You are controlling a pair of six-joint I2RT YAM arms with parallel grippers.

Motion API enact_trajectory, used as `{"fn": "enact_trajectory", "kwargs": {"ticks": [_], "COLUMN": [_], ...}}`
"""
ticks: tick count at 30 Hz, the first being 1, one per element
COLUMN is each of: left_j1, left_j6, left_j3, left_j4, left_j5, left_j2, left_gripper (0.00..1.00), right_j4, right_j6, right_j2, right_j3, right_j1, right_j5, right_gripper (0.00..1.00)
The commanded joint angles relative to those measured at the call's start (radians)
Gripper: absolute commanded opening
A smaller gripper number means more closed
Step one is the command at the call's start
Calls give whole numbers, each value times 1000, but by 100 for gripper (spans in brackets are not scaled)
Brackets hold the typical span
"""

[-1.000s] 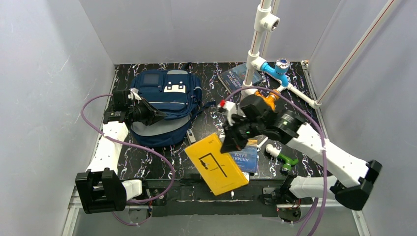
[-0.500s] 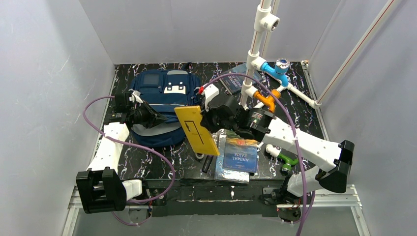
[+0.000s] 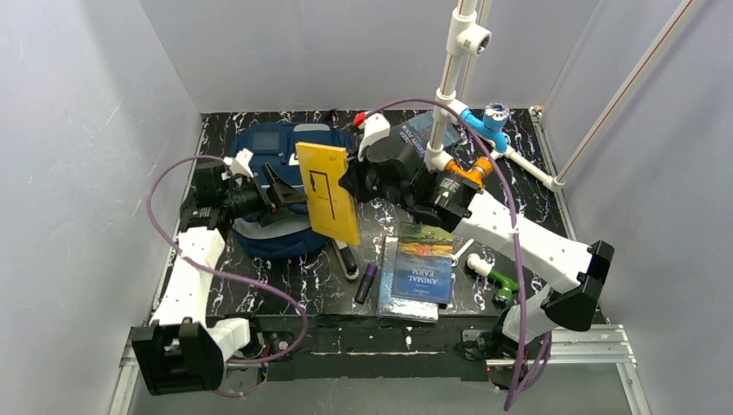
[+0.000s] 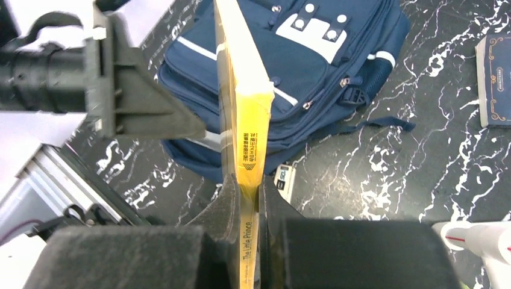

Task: Pack the student bag
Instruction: Pick up the book from the center of the board.

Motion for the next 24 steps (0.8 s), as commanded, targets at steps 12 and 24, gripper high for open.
{"fn": "enact_trajectory", "kwargs": {"ticks": [12,24], "left_j1": [-35,-162], "left_j6": [7,-119], "left_j3": [91,72], "left_j4": [363,433], "left_j5": [337,422], "left_j2": [-140,-275], "left_gripper": [98,97], "right_j4": [159,284], "right_j6": [94,159], "right_j2": [-199,-322], "right_j3": [-46,-145], "right_j1": [-157,-194], "right_j5": [-538,-669], "right_gripper": [1,1]}}
